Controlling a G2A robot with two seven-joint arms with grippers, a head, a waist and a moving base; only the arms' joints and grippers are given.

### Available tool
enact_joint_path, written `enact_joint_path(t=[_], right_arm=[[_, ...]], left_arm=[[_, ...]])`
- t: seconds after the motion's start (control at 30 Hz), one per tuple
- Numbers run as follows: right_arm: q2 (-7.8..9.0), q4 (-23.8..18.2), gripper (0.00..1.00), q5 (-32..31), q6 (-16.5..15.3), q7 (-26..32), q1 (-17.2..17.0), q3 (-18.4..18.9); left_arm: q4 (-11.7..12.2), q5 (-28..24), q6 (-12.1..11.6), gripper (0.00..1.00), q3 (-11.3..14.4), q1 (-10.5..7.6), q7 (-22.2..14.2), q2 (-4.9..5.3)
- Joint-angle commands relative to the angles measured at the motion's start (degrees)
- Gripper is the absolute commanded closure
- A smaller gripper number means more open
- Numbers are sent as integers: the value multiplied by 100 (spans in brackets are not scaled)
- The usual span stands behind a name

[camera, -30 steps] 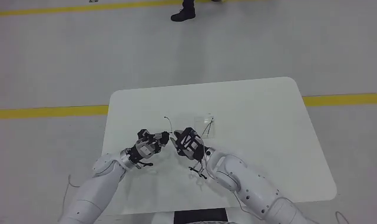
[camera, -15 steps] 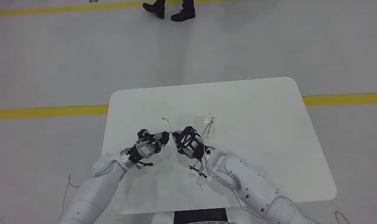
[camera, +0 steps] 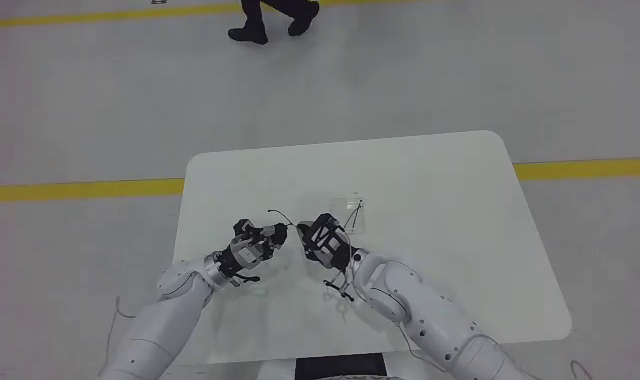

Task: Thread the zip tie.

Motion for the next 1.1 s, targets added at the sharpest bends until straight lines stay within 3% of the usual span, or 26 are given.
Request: enact_joint_path(t=[0.0, 1.07], right_arm=[[1, 3, 100, 8, -1, -4, -17, 13], [29, -126, 100, -60, 99, -26, -247, 255]], left_arm=[[0, 0, 0, 100, 0, 0, 0, 0], [0, 0, 0, 100, 0, 0, 0, 0]])
